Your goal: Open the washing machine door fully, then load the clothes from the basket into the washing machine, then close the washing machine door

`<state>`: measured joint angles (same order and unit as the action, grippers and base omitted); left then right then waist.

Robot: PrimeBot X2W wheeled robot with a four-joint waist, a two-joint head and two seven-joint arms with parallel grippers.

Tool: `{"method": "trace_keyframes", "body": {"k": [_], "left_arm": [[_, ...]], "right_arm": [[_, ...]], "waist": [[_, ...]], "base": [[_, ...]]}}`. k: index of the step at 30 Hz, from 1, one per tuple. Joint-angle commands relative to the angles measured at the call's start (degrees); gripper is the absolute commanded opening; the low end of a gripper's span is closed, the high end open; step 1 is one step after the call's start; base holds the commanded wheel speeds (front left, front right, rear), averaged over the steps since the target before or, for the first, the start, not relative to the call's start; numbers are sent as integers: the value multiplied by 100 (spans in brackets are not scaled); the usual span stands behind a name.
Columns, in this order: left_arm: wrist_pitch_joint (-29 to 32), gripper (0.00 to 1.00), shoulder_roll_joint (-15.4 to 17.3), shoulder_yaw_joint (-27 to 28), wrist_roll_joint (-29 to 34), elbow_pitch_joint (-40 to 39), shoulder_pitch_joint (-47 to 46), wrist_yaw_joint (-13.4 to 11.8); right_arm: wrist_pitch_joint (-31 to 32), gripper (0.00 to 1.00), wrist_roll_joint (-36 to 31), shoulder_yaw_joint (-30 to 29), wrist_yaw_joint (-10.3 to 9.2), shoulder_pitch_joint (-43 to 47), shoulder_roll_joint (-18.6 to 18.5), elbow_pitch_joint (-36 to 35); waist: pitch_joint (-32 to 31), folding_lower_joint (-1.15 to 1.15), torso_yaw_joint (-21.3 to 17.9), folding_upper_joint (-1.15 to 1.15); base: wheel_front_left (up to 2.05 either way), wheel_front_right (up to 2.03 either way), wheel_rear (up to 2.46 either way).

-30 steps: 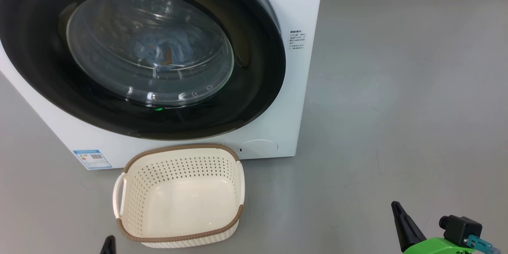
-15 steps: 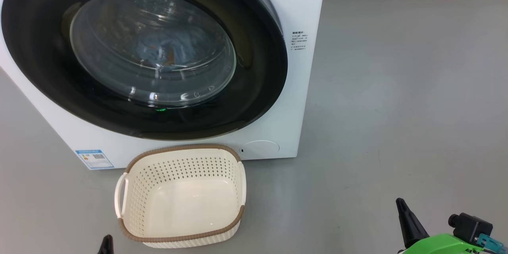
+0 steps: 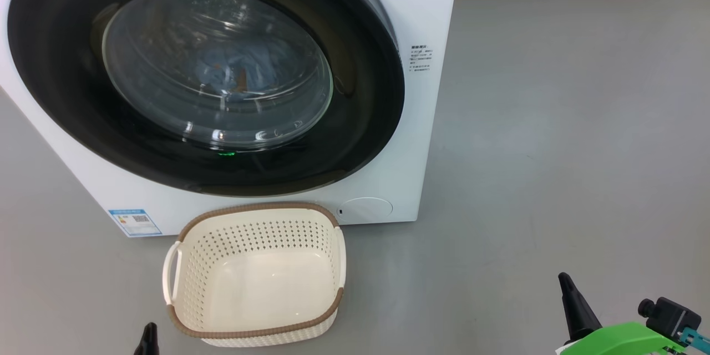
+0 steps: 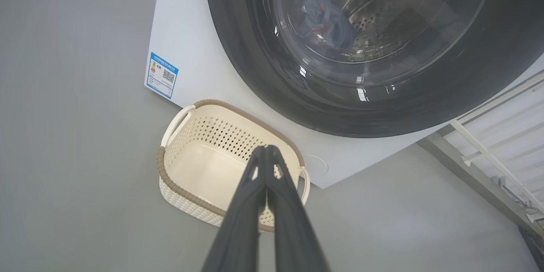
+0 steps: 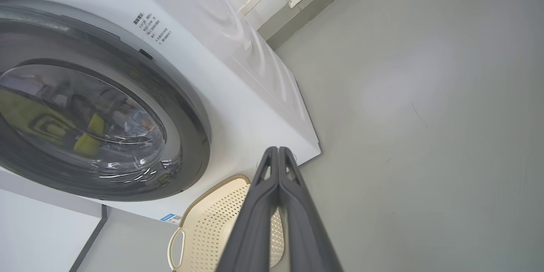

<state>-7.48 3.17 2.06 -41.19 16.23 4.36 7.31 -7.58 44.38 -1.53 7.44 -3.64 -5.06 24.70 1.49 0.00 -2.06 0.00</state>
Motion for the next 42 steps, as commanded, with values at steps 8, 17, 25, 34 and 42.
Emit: {"method": "trace_keyframes", "body": {"k": [8, 17, 25, 34, 42], "left_arm": [[155, 0, 61, 139, -586, -163, -334, -22], [307, 0, 50, 178, -1135, -175, -426, -26], [441, 0, 40, 212, -1618, -186, -507, -29], [593, 0, 29, 251, -2169, -199, -599, -34], [728, 0, 20, 285, -2656, -211, -681, -38]], "right_arm": [[159, 0, 616, -50, 2, -191, 0, -254], [311, 0, 1122, -106, 3, -206, 26, -348], [446, 0, 1568, -155, 3, -220, 50, -430], [600, 0, 2075, -212, 3, -235, 76, -523], [735, 0, 2525, -262, 3, -249, 100, -606]], "waist": [[-16, 0, 21, 0], [-32, 0, 44, 0], [-47, 0, 64, 0], [-64, 0, 86, 0], [-78, 0, 106, 0]], "base": [[0, 0, 0], [0, 0, 0], [0, 0, 0], [0, 0, 0], [0, 0, 0]]}}
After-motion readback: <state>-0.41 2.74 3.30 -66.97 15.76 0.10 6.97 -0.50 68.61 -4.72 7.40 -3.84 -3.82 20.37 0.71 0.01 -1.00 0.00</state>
